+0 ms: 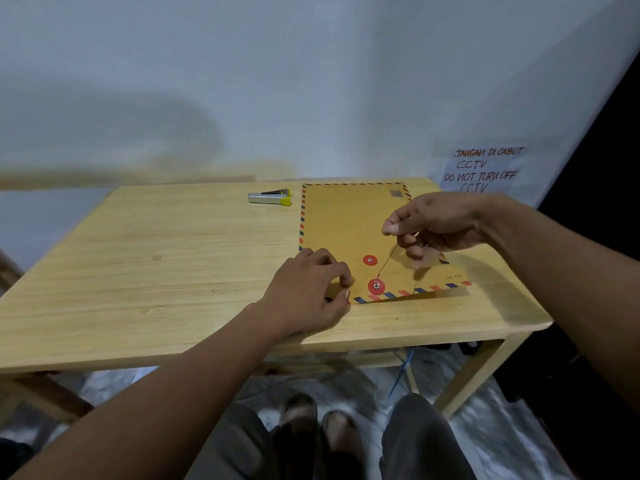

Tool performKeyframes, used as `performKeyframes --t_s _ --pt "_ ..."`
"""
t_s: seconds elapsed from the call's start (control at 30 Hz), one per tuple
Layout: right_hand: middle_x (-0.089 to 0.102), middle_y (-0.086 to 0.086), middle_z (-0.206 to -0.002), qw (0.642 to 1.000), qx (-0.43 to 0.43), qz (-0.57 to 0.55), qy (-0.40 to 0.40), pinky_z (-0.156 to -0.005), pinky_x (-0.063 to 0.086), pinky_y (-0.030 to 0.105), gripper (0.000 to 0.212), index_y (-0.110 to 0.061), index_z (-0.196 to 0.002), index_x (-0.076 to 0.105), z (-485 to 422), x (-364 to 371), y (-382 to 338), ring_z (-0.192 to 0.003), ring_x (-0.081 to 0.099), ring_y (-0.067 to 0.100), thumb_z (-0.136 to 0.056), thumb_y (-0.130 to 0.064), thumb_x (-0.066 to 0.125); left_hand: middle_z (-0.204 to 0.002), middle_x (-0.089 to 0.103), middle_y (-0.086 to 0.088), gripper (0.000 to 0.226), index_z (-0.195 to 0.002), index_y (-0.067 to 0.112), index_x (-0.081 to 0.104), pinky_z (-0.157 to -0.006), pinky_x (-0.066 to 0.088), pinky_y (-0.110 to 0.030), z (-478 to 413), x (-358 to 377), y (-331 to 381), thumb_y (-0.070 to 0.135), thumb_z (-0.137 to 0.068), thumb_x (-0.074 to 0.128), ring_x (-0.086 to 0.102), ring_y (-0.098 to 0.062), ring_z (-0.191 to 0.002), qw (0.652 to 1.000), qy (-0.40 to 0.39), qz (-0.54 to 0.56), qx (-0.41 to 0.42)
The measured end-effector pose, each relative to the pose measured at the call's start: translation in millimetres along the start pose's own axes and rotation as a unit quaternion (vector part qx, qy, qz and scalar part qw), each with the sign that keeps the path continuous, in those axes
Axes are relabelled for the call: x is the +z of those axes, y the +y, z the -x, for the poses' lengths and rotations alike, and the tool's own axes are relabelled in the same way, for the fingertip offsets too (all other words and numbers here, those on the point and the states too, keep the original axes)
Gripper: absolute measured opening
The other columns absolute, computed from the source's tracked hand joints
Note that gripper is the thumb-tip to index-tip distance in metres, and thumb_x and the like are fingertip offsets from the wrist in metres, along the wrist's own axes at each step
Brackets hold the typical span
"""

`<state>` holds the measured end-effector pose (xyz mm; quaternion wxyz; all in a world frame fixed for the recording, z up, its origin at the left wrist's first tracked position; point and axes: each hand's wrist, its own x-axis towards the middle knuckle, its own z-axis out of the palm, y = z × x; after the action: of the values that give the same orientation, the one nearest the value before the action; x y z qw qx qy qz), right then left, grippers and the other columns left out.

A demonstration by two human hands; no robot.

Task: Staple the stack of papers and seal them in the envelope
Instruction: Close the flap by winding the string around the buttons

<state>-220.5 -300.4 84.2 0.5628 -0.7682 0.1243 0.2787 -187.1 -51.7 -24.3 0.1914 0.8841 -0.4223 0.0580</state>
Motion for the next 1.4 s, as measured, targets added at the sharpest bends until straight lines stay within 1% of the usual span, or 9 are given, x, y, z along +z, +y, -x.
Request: performKeyframes --t_s 0.07,0.13,0.2,0.33,0.43,0.57,0.67,1.03,1.4 --pt "0.046 0.002 -0.066 1.000 0.008 -0.001 -0.011 -0.037 0.038 0.019 0.010 -0.010 -0.106 0.057 5 -7 -3 -0.047 0.037 0.009 -0.097 -0.013 0.057 -0.113 0.059 0.007 0.030 -0.109 0.035 0.066 -0.081 0.049 -0.035 -1 0 2 0.048 -0.084 0.054 0.050 -0.018 -0.098 1.000 -0.005 -0.011 0.004" --pt "0.048 -0.001 -0.065 0.998 0.007 0.061 -0.006 -0.036 0.027 0.017 0.019 -0.008 -0.108 0.061 9 -13 -9 -0.047 0.033 0.007 -0.091 -0.015 0.065 -0.113 0.058 0.005 0.030 -0.110 0.034 0.065 -0.082 0.050 -0.036 -1 -1 3 0.048 -0.085 0.054 0.050 -0.019 -0.098 1.000 -0.010 -0.018 0.005" --pt "0.051 -0.003 -0.063 0.978 0.009 0.203 0.037 -0.042 0.028 0.021 0.026 -0.005 -0.111 0.067 11 -13 -16 -0.050 0.034 0.010 -0.086 -0.013 0.071 -0.112 0.058 0.005 0.031 -0.109 0.034 0.065 -0.082 0.050 -0.037 -1 -1 3 0.048 -0.084 0.053 0.050 -0.019 -0.098 1.000 -0.008 -0.019 -0.001" --pt "0.065 -0.010 -0.085 0.862 -0.053 0.482 0.148 -0.075 0.045 0.030 0.014 -0.020 -0.102 0.075 -6 1 -19 -0.081 0.058 0.011 -0.089 -0.021 0.070 -0.108 0.056 0.005 0.031 -0.108 0.035 0.066 -0.084 0.049 -0.038 -5 1 3 0.054 -0.086 0.056 0.049 -0.019 -0.099 1.000 -0.003 0.005 -0.029" --pt "0.068 -0.009 -0.089 0.820 -0.093 0.532 0.192 -0.085 0.049 0.033 0.009 -0.020 -0.095 0.076 -30 10 -12 -0.095 0.064 0.014 -0.088 -0.024 0.072 -0.104 0.052 0.005 0.035 -0.111 0.035 0.066 -0.087 0.046 -0.038 -12 0 4 0.060 -0.087 0.060 0.045 -0.017 -0.102 0.998 -0.017 0.025 -0.047" --pt "0.062 -0.006 -0.084 0.758 -0.137 0.595 0.230 -0.076 0.042 0.034 0.014 -0.024 -0.086 0.068 -54 11 -4 -0.092 0.059 0.019 -0.087 -0.038 0.071 -0.105 0.051 0.006 0.036 -0.112 0.036 0.066 -0.090 0.046 -0.039 -17 0 0 0.060 -0.085 0.064 0.044 -0.016 -0.104 0.997 -0.037 0.057 -0.045" --pt "0.060 -0.006 -0.084 0.732 -0.174 0.614 0.241 -0.076 0.049 0.037 0.017 -0.028 -0.084 0.060 -68 16 -6 -0.086 0.058 0.019 -0.087 -0.042 0.069 -0.105 0.049 0.007 0.038 -0.112 0.037 0.065 -0.090 0.046 -0.039 -18 1 -4 0.061 -0.084 0.065 0.042 -0.015 -0.103 0.996 -0.037 0.067 -0.044" --pt "0.060 -0.011 -0.072 0.876 -0.210 0.387 0.198 -0.060 0.039 0.024 0.011 -0.020 -0.086 0.070 -88 15 20 -0.069 0.054 0.006 -0.085 -0.029 0.075 -0.115 0.048 0.009 0.057 -0.139 0.051 0.043 -0.092 0.045 -0.039 -26 5 -10 0.068 -0.086 0.054 0.037 -0.016 -0.108 0.997 -0.067 0.015 -0.035" --pt "0.058 -0.011 -0.067 0.888 -0.167 0.361 0.232 -0.061 0.040 0.025 0.010 -0.022 -0.084 0.070 -69 -2 43 -0.065 0.052 0.006 -0.086 -0.030 0.074 -0.115 0.043 0.007 0.060 -0.144 0.054 0.037 -0.092 0.040 -0.039 -29 10 -7 0.069 -0.087 0.048 0.036 -0.015 -0.108 0.996 -0.081 -0.017 -0.043"
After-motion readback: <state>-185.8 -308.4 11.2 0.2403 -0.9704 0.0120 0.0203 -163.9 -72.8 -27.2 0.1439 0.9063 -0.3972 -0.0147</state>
